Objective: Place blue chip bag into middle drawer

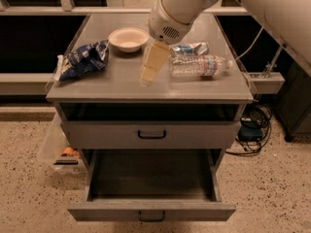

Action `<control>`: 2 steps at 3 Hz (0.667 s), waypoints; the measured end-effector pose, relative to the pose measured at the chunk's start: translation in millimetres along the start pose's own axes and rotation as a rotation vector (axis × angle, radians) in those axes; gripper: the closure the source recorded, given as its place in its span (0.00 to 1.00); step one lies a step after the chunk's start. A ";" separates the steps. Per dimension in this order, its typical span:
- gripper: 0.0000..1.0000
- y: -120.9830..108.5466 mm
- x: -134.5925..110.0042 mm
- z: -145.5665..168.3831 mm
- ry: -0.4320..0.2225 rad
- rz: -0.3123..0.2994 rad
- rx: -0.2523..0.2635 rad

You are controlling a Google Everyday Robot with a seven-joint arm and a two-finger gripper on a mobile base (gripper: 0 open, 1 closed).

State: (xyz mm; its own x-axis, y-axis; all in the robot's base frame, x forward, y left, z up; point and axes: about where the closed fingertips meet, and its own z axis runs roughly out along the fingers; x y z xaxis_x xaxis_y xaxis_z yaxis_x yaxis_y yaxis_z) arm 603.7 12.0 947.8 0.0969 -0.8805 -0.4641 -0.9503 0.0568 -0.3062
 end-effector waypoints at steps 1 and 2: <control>0.00 -42.2 3.5 33.5 -0.104 0.058 0.067; 0.00 -76.4 2.7 61.6 -0.190 0.103 0.120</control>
Offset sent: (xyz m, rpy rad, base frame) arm 0.1432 0.0319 -0.0387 0.3516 -0.1174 -0.1348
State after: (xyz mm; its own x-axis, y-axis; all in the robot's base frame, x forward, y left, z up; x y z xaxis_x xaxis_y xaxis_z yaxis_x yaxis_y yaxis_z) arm 694.8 34.3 918.7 0.0666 -0.7634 -0.6425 -0.9170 0.2070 -0.3410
